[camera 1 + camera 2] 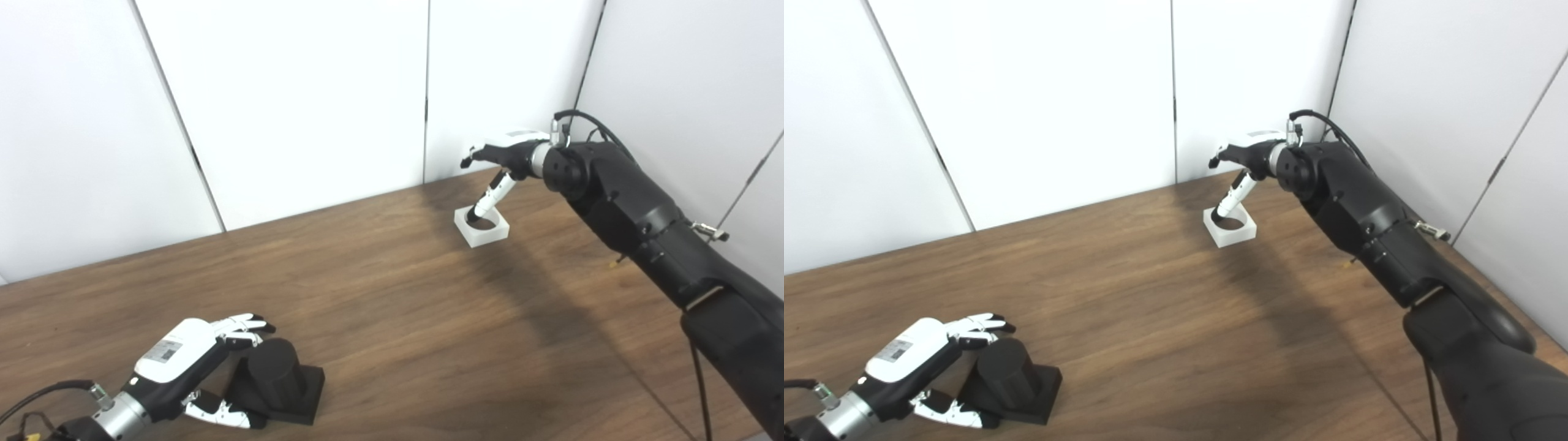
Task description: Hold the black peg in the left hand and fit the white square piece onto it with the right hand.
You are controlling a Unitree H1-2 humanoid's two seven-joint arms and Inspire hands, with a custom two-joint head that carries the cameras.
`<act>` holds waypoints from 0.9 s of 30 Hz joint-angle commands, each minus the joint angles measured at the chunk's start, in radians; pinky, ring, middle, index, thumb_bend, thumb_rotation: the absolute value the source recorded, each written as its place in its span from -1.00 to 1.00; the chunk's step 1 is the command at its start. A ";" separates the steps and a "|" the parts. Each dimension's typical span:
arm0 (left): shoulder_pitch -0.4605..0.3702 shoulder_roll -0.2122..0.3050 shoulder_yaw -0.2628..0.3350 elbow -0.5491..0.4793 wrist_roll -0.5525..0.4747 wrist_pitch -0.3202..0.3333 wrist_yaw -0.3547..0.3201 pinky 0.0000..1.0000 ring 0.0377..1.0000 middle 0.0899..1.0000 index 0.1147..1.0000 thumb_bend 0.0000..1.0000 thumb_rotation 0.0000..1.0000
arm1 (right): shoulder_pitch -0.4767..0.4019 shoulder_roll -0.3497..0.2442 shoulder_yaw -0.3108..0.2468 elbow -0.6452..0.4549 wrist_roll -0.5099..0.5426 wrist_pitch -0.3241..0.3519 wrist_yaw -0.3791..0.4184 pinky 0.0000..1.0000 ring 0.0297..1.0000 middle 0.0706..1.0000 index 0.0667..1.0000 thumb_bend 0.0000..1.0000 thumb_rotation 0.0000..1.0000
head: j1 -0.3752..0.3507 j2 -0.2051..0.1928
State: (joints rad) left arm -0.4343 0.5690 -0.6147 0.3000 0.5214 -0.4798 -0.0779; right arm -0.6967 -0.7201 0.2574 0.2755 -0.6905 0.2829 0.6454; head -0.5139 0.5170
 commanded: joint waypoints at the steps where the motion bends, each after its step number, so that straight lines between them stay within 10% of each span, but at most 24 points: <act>1: 0.041 0.057 -0.022 0.031 0.066 0.010 -0.063 0.61 0.79 0.67 -0.15 0.05 -0.87 | -0.054 -0.041 -0.034 -0.014 0.036 0.018 0.009 0.56 0.98 1.00 0.87 0.69 0.23 | 0.000 0.001; 9: 0.041 0.055 -0.026 0.034 0.075 0.010 -0.058 0.60 0.78 0.64 -0.16 0.05 -0.88 | -0.051 -0.068 -0.016 -0.007 0.077 0.024 0.066 0.67 1.00 1.00 0.90 0.98 0.06 | 0.002 0.004; 27: 0.045 0.061 -0.008 0.000 0.062 0.012 -0.102 0.56 0.76 0.64 -0.16 0.05 -0.88 | -0.044 -0.053 0.040 0.027 0.096 0.041 0.108 0.72 1.00 1.00 0.95 0.96 -0.43 | 0.021 0.016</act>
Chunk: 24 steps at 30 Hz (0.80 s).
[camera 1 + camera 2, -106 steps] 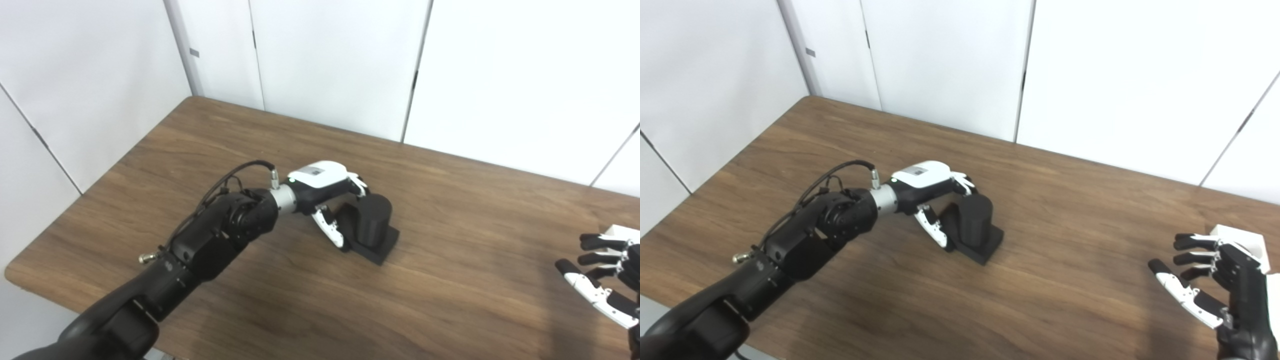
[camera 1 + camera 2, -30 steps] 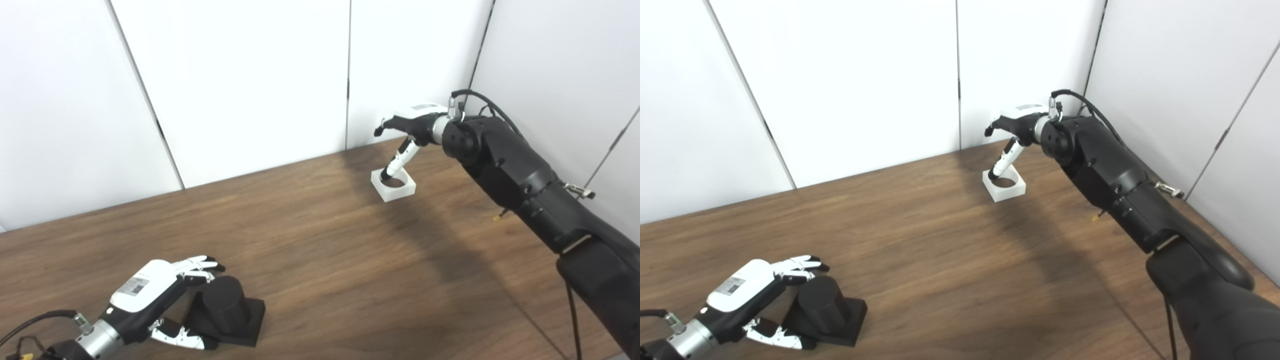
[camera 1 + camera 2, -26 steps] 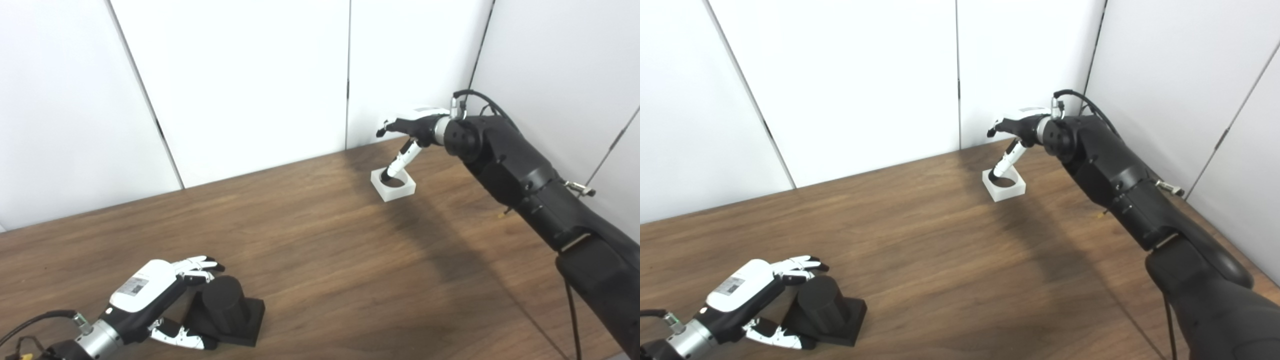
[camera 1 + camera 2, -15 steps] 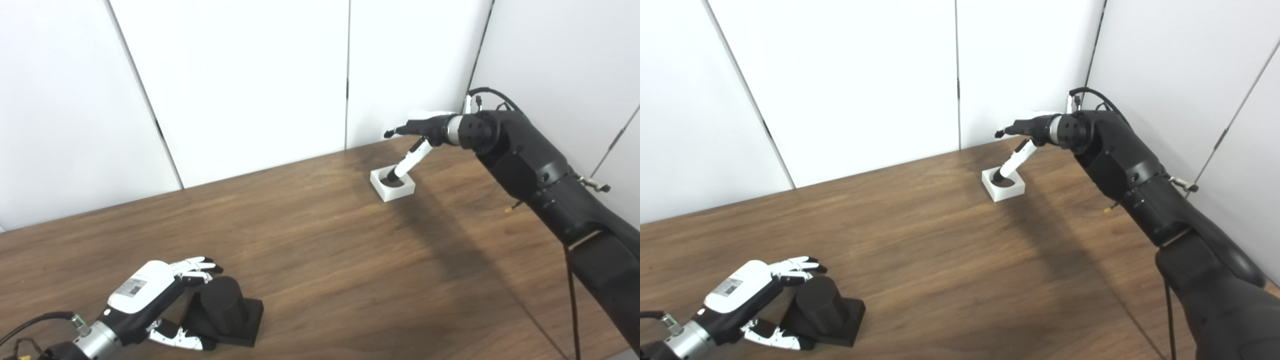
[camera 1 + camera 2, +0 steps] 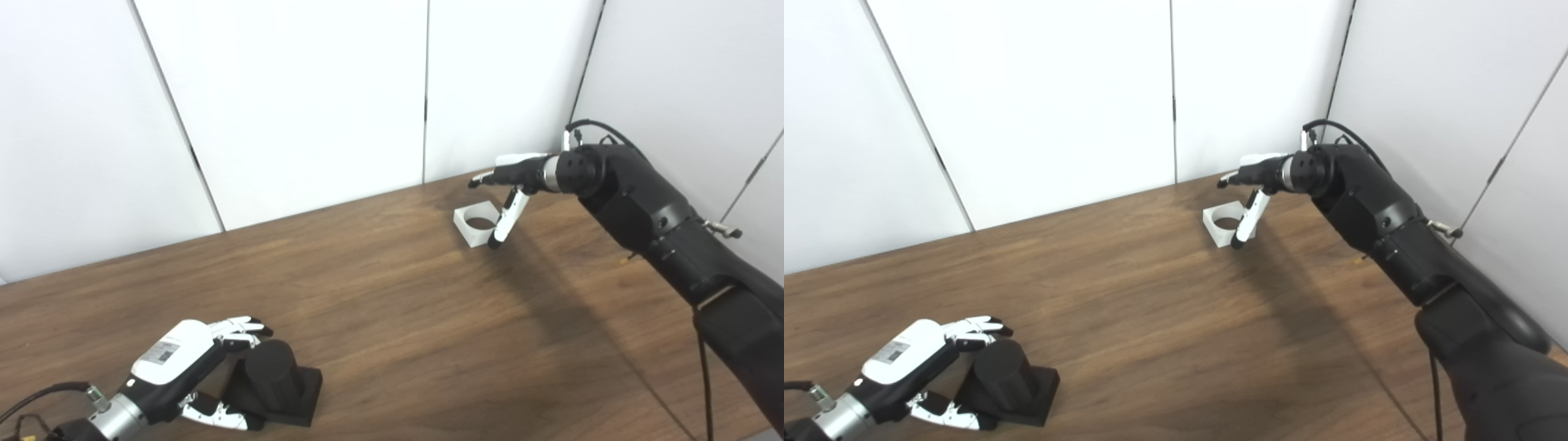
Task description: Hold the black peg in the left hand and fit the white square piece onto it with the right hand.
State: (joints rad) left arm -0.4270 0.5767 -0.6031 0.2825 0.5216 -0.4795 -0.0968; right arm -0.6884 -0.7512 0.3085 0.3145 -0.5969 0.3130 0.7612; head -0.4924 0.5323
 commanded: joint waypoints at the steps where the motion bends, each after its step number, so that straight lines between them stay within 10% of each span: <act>1: 0.038 0.053 -0.015 0.014 0.060 0.012 -0.090 0.56 0.77 0.64 -0.16 0.05 -0.88 | -0.052 -0.019 -0.008 -0.009 0.001 0.009 -0.011 0.72 1.00 1.00 0.95 0.96 -0.45 | 0.000 0.001; 24: 0.065 0.042 0.033 -0.035 0.052 0.014 -0.128 0.55 0.74 0.61 -0.16 0.05 -0.89 | -0.018 0.012 0.021 0.027 -0.027 -0.026 -0.108 0.58 0.93 0.99 0.91 0.78 -0.65 | 0.018 0.008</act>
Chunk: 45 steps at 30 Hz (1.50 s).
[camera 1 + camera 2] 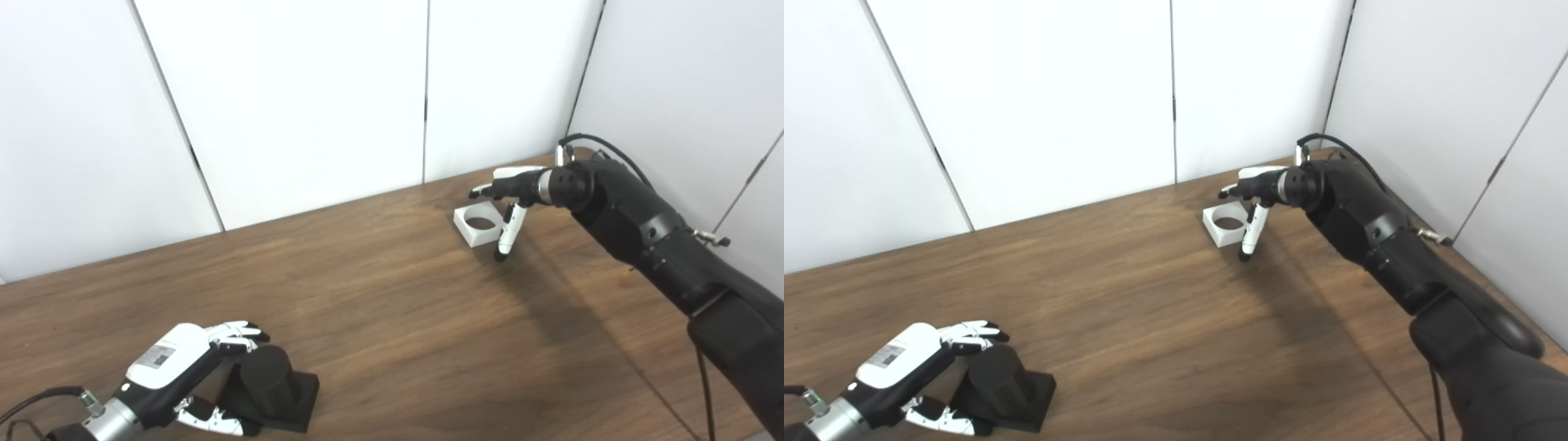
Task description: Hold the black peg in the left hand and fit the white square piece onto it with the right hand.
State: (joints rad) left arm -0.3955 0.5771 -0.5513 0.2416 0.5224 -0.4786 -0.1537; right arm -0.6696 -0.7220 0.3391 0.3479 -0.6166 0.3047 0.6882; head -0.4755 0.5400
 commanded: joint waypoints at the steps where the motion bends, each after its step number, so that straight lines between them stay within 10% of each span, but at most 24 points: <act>1: 0.036 0.041 -0.015 0.004 0.052 0.013 -0.074 0.55 0.74 0.61 -0.16 0.05 -0.89 | -0.034 -0.016 -0.009 -0.005 -0.008 -0.021 -0.041 0.58 0.93 0.98 0.90 0.77 -0.66 | 0.004 0.001; 36: 0.066 0.028 0.049 -0.081 0.050 0.052 -0.167 0.51 0.72 0.59 -0.16 0.05 -0.89 | 0.035 0.021 -0.005 0.140 -0.002 -0.233 -0.336 0.41 0.64 0.68 0.17 0.54 -0.82 | 0.026 0.033; 38: 0.066 0.027 0.051 -0.080 0.052 0.049 -0.165 0.50 0.71 0.59 -0.16 0.05 -0.89 | 0.038 0.021 -0.004 0.134 -0.004 -0.227 -0.334 0.42 0.65 0.68 -0.03 0.15 -0.75 | 0.026 0.035; 45: 0.067 0.027 0.058 -0.078 0.046 0.046 -0.168 0.49 0.70 0.58 -0.16 0.05 -0.90 | 0.052 0.024 -0.018 0.137 0.005 -0.245 -0.361 0.45 0.63 0.61 -0.10 0.04 -0.75 | 0.028 0.039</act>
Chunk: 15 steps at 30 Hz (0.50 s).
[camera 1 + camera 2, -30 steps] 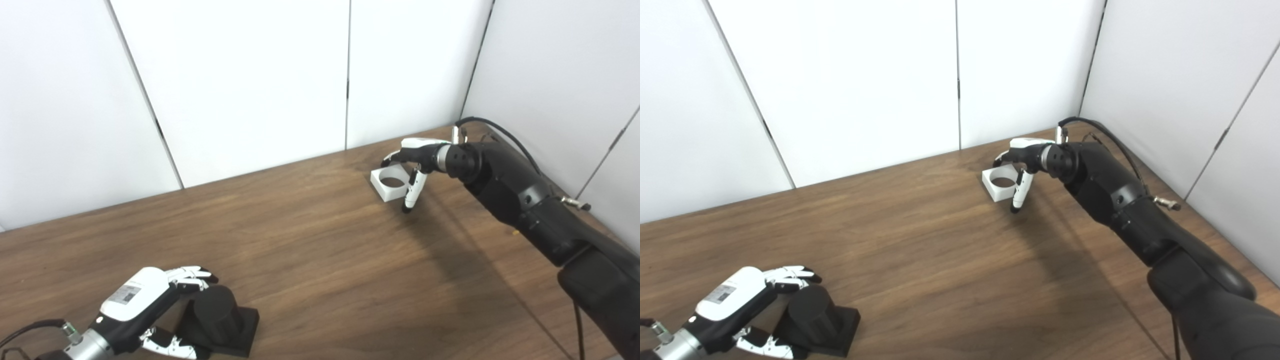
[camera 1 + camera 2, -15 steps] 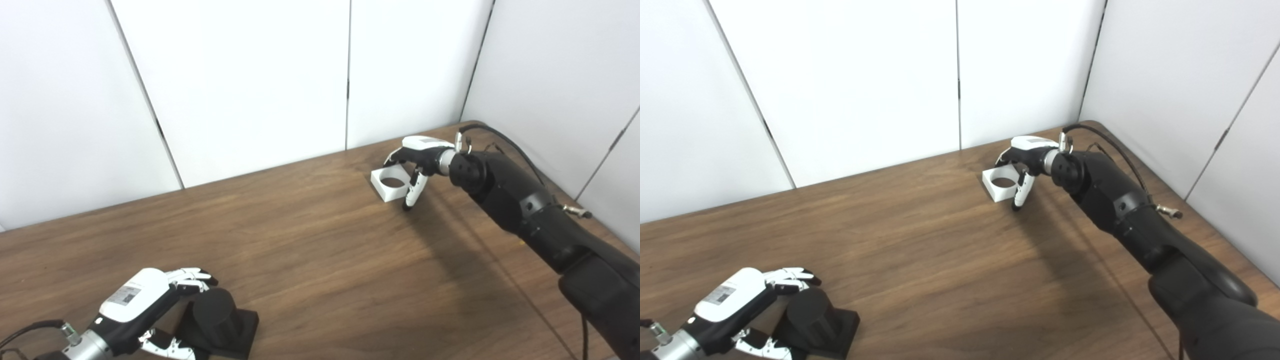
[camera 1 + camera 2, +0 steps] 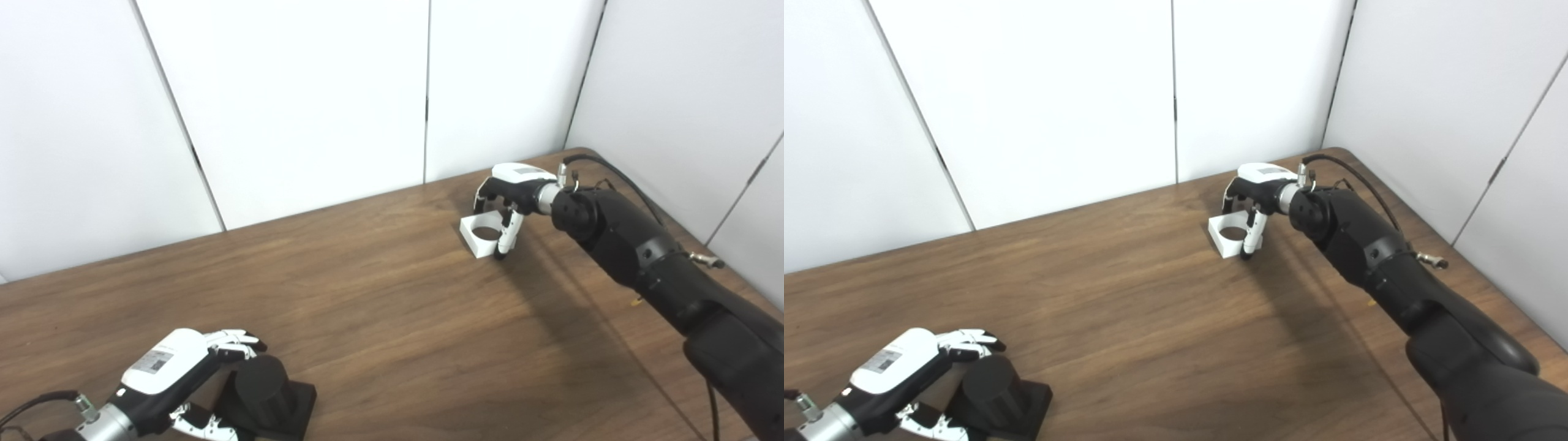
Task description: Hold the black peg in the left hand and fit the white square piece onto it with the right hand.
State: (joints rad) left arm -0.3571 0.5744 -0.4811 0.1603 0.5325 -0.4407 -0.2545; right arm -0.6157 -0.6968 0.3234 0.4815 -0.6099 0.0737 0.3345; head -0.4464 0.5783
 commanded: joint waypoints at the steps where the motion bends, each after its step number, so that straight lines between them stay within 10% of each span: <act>1: 0.029 0.030 -0.012 0.001 0.036 0.010 -0.069 0.49 0.71 0.58 -0.16 0.05 -0.90 | -0.001 -0.002 -0.003 0.004 -0.001 -0.017 -0.011 0.46 0.63 0.60 -0.11 0.04 -0.75 | -0.001 0.000; 15: 0.028 0.018 -0.016 0.011 0.047 0.004 -0.065 0.49 0.68 0.57 -0.16 0.05 -0.90 | 0.037 -0.002 -0.027 -0.030 -0.018 -0.040 -0.126 0.41 0.60 0.46 -0.12 0.04 -0.75 | 0.026 0.016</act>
State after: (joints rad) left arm -0.3534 0.5719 -0.4800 0.1599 0.5359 -0.4436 -0.2566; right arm -0.5764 -0.6968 0.3038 0.4668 -0.6115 0.0377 0.2364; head -0.4189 0.5936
